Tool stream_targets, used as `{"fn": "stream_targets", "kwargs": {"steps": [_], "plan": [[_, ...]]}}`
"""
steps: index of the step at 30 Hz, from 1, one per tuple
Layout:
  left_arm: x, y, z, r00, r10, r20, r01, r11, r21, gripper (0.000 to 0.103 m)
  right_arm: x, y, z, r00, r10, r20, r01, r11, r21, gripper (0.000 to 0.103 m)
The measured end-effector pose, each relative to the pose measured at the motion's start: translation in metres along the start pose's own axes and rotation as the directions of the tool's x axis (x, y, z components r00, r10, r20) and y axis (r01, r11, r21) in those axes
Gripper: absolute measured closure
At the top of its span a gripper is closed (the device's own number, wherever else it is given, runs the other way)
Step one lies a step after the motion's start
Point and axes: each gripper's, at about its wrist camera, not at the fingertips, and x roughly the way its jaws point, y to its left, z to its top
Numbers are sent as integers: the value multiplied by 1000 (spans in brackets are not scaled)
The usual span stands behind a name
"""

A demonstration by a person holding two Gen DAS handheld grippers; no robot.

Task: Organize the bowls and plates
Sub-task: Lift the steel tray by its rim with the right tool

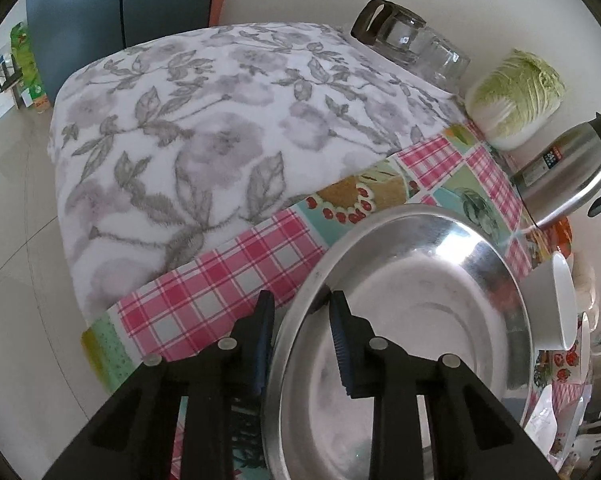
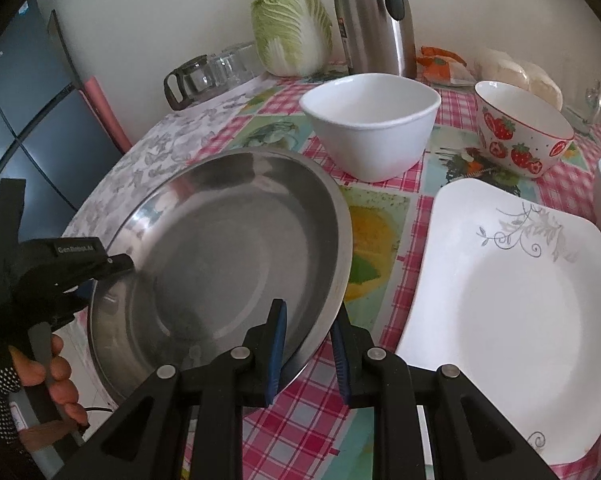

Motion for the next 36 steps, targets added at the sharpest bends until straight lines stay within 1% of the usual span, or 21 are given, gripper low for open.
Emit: {"fn": "stream_targets", "kwargs": {"steps": [5, 9, 16, 27, 36], "plan": [[-9, 0, 0, 1000, -8, 16, 8, 1000, -3, 76, -13, 7, 5, 999, -16, 42, 18, 999, -41, 79], [-14, 4, 1, 999, -35, 14, 35, 999, -27, 78, -24, 5, 9, 998, 8, 66, -6, 1000, -24, 79], [-22, 4, 1, 998, -49, 33, 50, 998, -38, 78, -36, 9, 15, 995, 15, 101, -12, 999, -36, 79], [-46, -1, 2, 994, -72, 87, 74, 997, -28, 78, -56, 14, 21, 987, 24, 159, -15, 998, -58, 79], [-57, -11, -3, 991, -84, 105, 86, 996, -11, 78, -76, 10, 23, 978, 30, 204, -15, 997, -78, 79]]}}
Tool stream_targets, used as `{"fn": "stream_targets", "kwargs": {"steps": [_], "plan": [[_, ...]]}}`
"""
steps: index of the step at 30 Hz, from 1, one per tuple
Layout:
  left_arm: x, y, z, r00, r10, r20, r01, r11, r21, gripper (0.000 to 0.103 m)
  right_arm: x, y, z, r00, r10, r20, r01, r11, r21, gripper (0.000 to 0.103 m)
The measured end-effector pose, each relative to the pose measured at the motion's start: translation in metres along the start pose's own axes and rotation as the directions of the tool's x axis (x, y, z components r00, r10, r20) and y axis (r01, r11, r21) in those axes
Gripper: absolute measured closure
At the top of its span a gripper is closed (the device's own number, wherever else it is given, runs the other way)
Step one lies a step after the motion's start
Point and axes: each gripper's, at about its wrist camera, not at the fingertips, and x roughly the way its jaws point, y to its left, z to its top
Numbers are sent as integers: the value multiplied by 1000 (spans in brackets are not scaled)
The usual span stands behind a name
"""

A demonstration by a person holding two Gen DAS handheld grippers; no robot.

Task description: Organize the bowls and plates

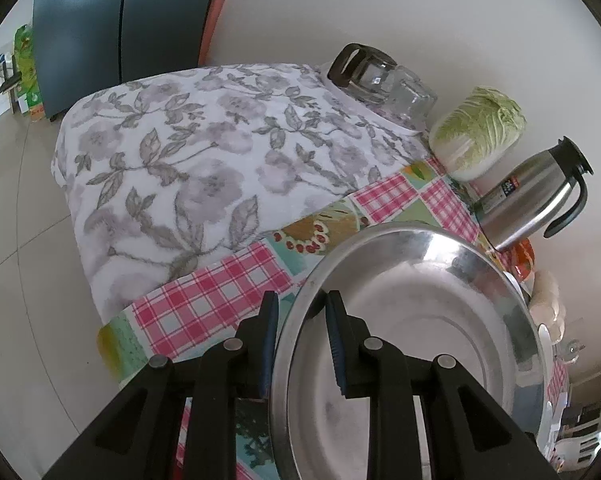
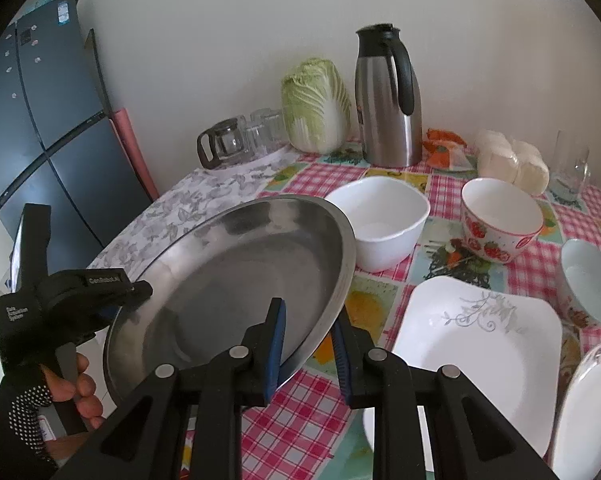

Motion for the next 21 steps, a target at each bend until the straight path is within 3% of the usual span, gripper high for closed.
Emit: {"fn": "stream_targets", "kwargs": {"steps": [21], "plan": [[-38, -77, -42, 996, -83, 40, 75, 983, 165, 78, -68, -63, 5, 992, -38, 120, 34, 999, 38, 79]]}}
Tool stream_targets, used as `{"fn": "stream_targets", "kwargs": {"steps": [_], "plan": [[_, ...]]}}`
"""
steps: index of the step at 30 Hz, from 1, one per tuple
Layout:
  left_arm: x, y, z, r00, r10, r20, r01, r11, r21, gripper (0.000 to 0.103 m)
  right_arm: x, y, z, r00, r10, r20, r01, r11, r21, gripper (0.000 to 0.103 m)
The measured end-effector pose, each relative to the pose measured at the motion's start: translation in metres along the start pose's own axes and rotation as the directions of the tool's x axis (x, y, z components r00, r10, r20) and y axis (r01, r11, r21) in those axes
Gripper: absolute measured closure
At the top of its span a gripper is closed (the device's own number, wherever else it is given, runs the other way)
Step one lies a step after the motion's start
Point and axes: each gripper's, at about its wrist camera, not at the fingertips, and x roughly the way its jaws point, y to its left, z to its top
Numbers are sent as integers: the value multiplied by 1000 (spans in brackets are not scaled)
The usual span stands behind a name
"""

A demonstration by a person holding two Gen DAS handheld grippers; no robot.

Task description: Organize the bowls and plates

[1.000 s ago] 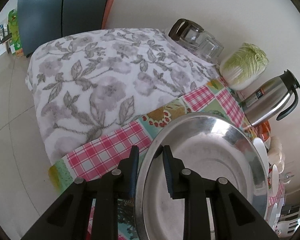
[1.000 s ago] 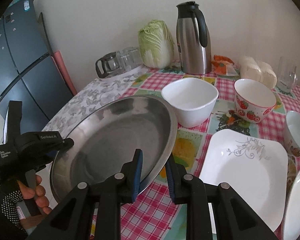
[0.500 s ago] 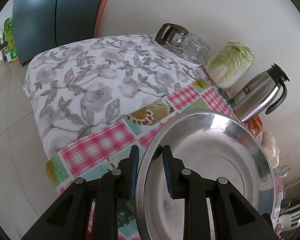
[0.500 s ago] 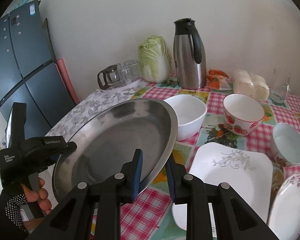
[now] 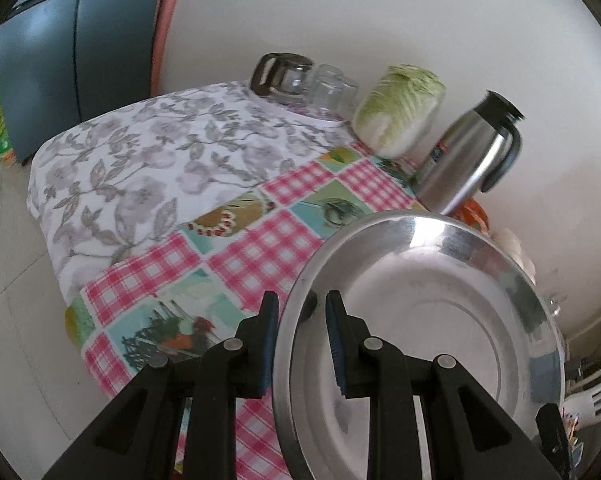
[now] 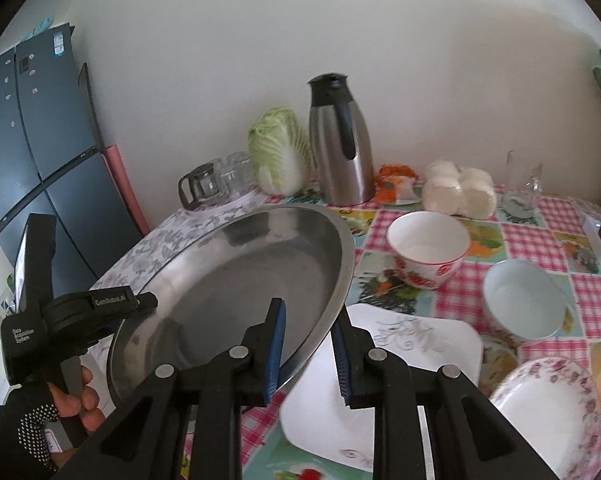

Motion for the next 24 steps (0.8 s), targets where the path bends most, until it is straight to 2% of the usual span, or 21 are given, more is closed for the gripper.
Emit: {"fn": "stream_targets", "kwargs": {"steps": [11, 24], "plan": [[-8, -40, -21, 999, -43, -16, 44, 996, 81, 78, -30, -36, 3, 998, -32, 46, 31, 999, 26, 78], [-3, -80, -48, 996, -61, -70, 72, 982, 172, 78, -42, -84, -6, 998, -45, 40, 41, 994, 103, 77]]}}
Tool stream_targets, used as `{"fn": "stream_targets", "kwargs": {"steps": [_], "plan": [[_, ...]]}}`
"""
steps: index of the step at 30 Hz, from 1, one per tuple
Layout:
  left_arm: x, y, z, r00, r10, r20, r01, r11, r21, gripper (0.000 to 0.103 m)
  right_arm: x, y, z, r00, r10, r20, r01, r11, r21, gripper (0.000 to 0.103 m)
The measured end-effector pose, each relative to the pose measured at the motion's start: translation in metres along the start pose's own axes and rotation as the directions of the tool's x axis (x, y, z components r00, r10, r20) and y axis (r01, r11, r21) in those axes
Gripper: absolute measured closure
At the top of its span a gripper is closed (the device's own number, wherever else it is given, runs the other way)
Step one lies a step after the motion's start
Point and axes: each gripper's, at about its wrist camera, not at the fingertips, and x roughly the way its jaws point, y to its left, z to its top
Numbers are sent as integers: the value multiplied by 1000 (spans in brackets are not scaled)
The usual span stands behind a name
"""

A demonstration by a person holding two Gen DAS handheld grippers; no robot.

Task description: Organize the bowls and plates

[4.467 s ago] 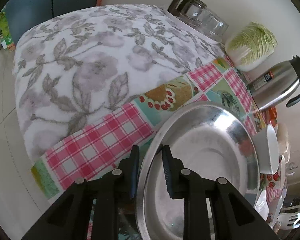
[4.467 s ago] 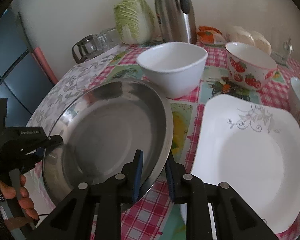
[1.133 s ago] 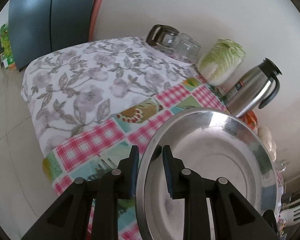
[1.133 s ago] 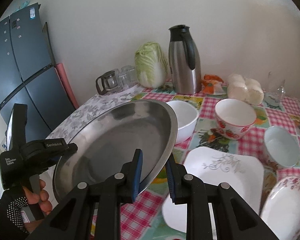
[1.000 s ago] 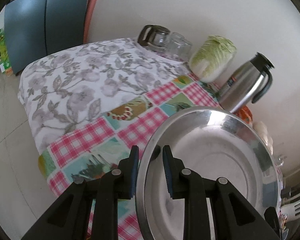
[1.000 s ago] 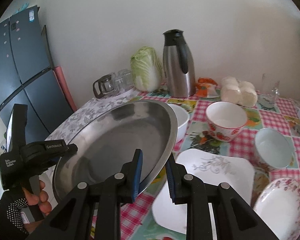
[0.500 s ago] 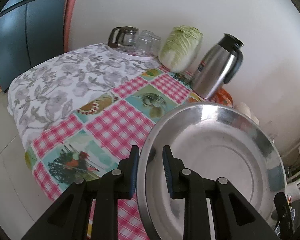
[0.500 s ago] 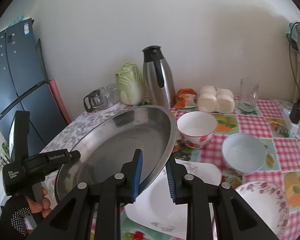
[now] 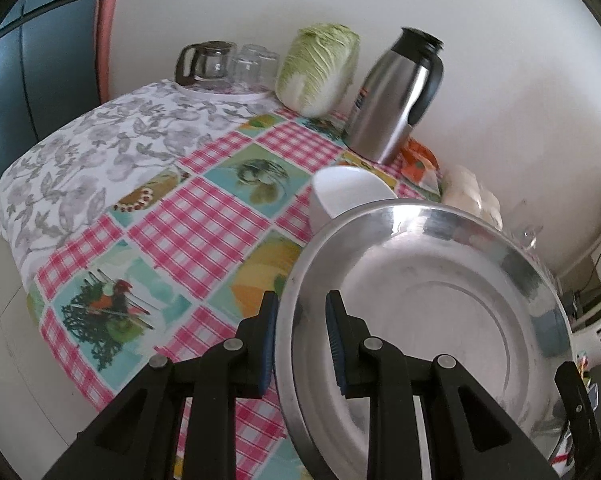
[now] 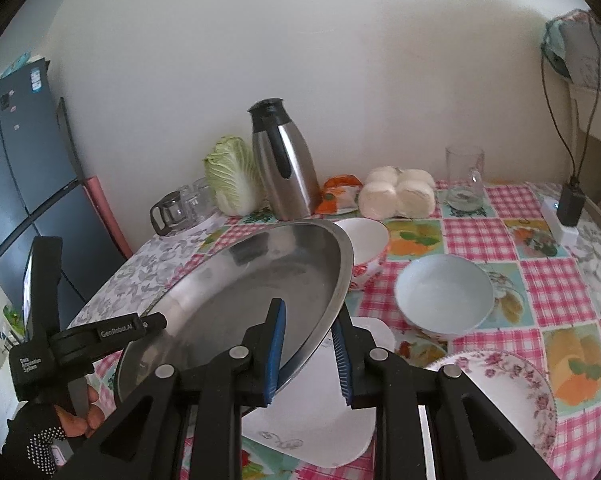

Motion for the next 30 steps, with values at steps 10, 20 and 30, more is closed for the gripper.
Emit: {"fn": "stream_targets", "kwargs": {"steps": [10, 20, 30], "plan": [[12, -28, -16, 998, -4, -58, 8, 998, 68, 78, -3, -33, -8, 999, -27, -21, 28, 997, 67, 77], [26, -30, -22, 994, -2, -110, 10, 998, 68, 78, 7, -47, -16, 996, -35, -76, 42, 994, 101, 77], [35, -28, -26, 990, 10, -139, -1, 998, 65, 78, 18, -50, -24, 991, -41, -125, 55, 992, 110, 77]]}}
